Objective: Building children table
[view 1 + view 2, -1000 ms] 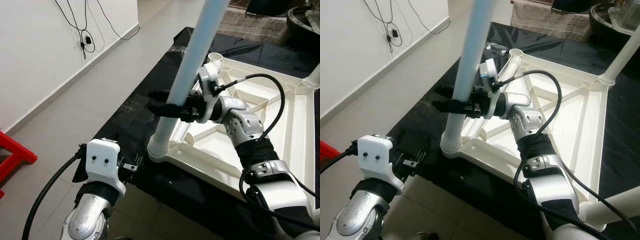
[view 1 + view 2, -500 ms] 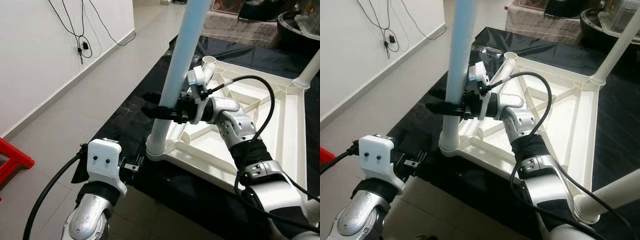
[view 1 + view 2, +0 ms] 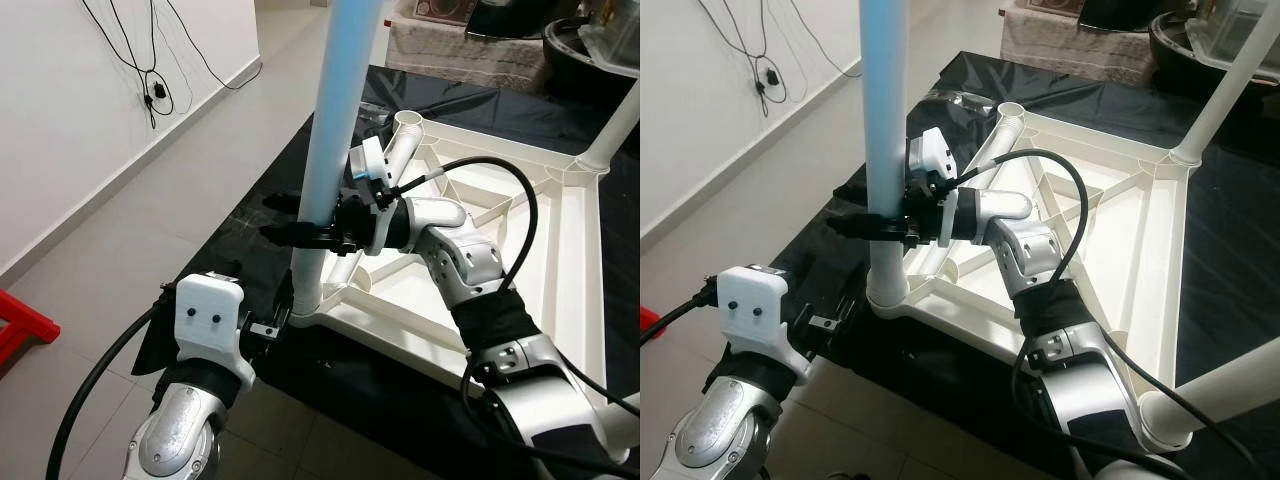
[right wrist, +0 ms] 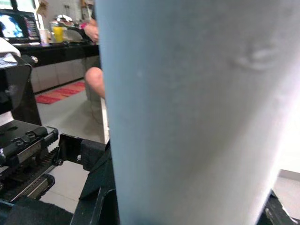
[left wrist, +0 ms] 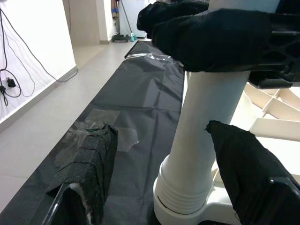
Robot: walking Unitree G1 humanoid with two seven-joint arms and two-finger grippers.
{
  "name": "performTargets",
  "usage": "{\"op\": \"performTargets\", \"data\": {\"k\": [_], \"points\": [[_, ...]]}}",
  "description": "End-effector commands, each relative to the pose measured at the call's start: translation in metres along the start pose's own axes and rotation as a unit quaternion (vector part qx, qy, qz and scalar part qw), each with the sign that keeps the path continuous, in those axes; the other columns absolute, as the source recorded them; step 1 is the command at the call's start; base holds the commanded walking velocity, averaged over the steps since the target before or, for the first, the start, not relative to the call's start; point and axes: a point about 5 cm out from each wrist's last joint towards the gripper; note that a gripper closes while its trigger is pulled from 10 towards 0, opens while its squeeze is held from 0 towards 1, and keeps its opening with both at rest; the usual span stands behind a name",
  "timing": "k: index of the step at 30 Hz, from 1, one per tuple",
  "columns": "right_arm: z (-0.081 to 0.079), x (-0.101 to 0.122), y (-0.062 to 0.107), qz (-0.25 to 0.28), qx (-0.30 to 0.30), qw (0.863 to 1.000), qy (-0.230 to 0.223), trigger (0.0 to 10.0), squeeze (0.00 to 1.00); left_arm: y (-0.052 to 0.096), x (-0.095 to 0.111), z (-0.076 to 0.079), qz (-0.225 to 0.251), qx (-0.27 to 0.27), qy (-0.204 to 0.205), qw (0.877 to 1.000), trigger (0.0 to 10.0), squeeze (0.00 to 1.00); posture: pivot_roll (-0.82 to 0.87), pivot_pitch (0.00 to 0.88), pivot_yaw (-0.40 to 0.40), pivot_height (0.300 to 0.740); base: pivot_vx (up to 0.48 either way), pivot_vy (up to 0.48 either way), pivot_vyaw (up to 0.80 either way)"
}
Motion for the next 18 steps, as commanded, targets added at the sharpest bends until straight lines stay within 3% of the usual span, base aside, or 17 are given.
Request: {"op": "performTargets", "data": {"k": [1,8,11,16,18], "points": [[-0.008,-0.038,0.003,-0.089,-0.024,0.995,-0.048,10.0,0.00,-0.001,-0.004,-0.003,-0.007,0.011,-0.008,1.000,10.0,0.00,0.11,0.190,-0.044,0.740,0.000,0.000,0.00],[-0.010,-0.040,0.011,-0.130,-0.076,0.987,-0.054,10.0,0.00,-0.004,-0.004,-0.004,-0.003,0.011,-0.009,1.000,10.0,0.00,0.10,0.184,-0.045,0.740,0.000,0.000,0.00],[-0.004,-0.046,0.021,-0.162,-0.188,0.965,-0.090,10.0,0.00,-0.008,-0.004,-0.005,0.002,0.013,-0.009,1.000,10.0,0.00,0.09,0.171,-0.038,0.740,0.000,0.000,0.00],[0.002,-0.049,0.026,-0.162,-0.257,0.946,-0.115,10.0,0.00,-0.010,-0.004,-0.006,0.006,0.012,-0.012,1.000,10.0,0.00,0.09,0.163,-0.041,0.740,0.000,0.000,0.00],[0.003,-0.051,0.028,-0.154,-0.307,0.930,-0.127,10.0,0.00,-0.012,-0.004,-0.007,0.008,0.014,-0.012,1.000,10.0,0.00,0.09,0.157,-0.039,0.740,0.000,0.000,0.00]]}}
Point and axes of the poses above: a point about 5 cm out from each wrist's last joint towards the gripper, its own y axis pointing back from the gripper into the wrist, its own x axis along the axis of the wrist's last joint, z = x × y, and after that the axes turned 1 degree about y, right-handed
